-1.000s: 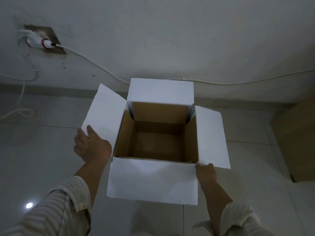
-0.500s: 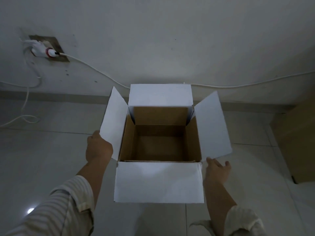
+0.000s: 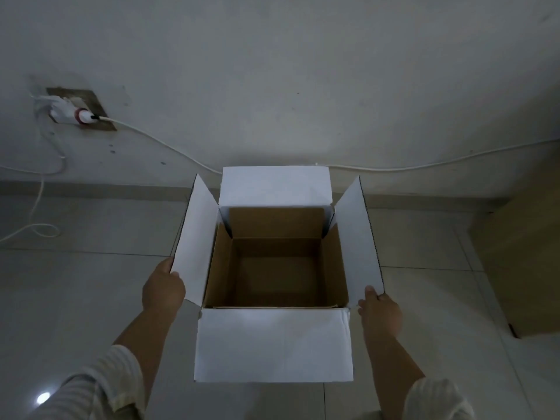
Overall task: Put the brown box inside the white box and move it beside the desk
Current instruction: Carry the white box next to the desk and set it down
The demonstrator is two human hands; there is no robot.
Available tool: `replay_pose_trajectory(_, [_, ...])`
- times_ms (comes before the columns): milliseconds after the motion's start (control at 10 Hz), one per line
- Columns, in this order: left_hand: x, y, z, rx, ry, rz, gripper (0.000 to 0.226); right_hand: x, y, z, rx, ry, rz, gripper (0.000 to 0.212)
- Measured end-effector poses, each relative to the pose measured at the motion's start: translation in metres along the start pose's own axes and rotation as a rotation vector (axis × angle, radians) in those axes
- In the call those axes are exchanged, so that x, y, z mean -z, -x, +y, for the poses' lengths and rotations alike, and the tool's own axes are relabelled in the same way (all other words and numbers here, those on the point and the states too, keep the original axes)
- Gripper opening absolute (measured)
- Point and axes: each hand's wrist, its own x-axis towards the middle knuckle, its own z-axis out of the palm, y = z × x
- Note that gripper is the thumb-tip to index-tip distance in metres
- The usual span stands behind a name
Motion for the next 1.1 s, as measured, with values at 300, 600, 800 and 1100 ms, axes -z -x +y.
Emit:
replay_pose_trajectory(300, [-0.031,0.042,0.023,0.054,0.161,-0.112,0.037,0.048,-0.013,0.024,-0.069,-0.012,-0.004,0.026])
replay_pose_trajectory(600, [-0.109,0.088,0.063,-0.031,0.106,-0.119,0.037,0.117,-0.069,0.049,-0.099,-0.126,0.011,0.038])
replay_pose_trajectory(800, [-0.147,0.108,0.075,-0.014,0.121,-0.026,0.032,0.158,-0.114,0.066,-0.095,-0.171,-0.012,0.032])
replay_pose_trajectory(1100, [-0.212,0.124,0.056,0.161,0.481,0.249,0.055,0.122,-0.159,0.111,-0.060,-0.257,-0.001,0.037])
